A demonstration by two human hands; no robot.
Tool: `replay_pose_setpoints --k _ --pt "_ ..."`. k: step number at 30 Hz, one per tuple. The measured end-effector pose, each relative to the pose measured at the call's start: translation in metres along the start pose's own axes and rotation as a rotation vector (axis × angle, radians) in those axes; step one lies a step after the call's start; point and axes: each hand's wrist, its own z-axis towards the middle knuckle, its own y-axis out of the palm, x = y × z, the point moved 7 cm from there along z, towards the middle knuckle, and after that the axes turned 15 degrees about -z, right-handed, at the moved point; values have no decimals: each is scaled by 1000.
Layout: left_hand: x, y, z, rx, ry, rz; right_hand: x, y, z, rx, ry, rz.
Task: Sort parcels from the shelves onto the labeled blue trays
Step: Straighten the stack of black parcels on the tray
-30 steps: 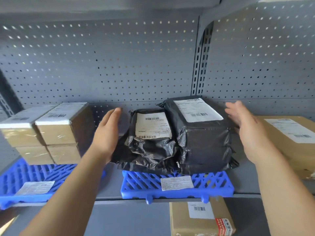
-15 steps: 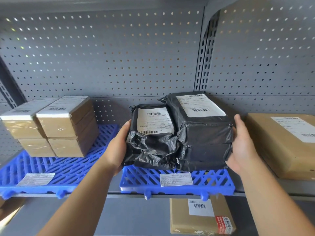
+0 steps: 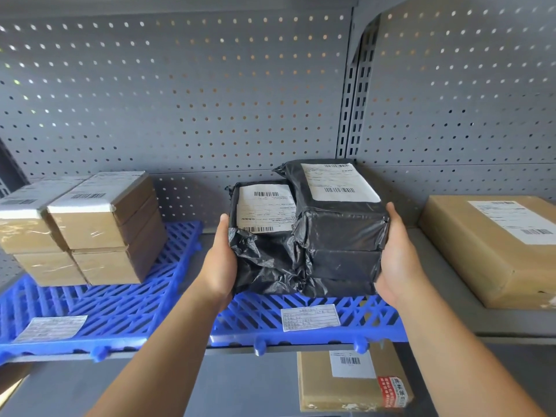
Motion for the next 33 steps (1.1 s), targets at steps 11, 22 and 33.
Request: replay_pose_setpoints --k 11,22,33 --pt "23 4 -4 -173 163 -1 -30 -7 -11 3 -317 -130" --pt "29 -1 11 -213 273 166 -46 12 -41 62 -677 -691" --pt "24 -12 11 -345 247 205 -21 -1 -32 -32 -530 -685"
